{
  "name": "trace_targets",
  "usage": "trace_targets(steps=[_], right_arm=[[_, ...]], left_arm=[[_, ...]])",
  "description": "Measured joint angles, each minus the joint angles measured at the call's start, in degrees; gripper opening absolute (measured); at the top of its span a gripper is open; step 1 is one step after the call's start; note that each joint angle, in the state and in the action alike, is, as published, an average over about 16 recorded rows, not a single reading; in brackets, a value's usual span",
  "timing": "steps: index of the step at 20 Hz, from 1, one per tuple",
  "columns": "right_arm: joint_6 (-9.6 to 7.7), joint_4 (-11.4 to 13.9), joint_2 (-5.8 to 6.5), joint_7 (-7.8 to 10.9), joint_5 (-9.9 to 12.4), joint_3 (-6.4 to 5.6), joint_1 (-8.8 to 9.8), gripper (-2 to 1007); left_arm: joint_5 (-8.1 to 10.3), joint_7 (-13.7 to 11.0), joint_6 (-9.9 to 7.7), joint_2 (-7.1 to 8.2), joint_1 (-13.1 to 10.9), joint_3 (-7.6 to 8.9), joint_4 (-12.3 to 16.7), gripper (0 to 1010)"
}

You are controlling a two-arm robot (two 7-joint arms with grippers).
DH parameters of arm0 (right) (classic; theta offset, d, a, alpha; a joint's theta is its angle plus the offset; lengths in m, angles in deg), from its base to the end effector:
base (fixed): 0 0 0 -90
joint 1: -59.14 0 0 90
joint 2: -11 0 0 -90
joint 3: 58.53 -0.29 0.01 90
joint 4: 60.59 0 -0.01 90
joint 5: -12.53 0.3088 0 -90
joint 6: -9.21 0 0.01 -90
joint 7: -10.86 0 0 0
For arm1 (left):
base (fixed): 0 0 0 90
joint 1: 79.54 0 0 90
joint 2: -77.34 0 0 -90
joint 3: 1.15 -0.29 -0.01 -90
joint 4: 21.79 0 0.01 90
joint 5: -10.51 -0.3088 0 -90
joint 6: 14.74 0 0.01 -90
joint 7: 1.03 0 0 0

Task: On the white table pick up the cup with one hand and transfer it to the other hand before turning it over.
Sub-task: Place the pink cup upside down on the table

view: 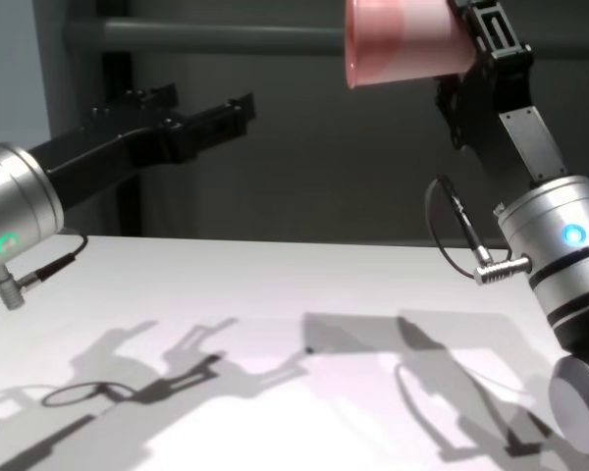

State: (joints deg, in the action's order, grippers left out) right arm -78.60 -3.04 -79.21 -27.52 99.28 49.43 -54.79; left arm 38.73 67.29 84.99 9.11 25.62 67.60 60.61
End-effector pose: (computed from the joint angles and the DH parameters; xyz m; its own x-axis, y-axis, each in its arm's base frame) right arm 0.4284 0.0857 -0.3232 0.6867 0.0431 -0.7256 0.6814 0.3097 0.6632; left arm 0.3865 0.0177 -0.2679 0.6141 0.7891 0.0141 -0.7762 0.6071 -0.1701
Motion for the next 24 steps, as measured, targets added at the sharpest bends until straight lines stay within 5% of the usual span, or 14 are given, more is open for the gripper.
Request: trace_targets(steps=[6,11,24], right_arm=[[0.0,0.0,0.0,0.0,0.0,0.0,0.0,738],[0.0,0.0,0.0,0.0,0.0,0.0,0.0,738],[0.0,0.0,0.0,0.0,0.0,0.0,0.0,738]], left_arm=[[-2.55,8.1,-0.46,-1.33,-4.4,3.2,2.8,1003],[-4.62,12.5,-0.72,-2.83,-6.6,4.73,3.6,1003],[-7.23,14.8,0.39,-6.22,-8.3,5.7,0.8,1003]])
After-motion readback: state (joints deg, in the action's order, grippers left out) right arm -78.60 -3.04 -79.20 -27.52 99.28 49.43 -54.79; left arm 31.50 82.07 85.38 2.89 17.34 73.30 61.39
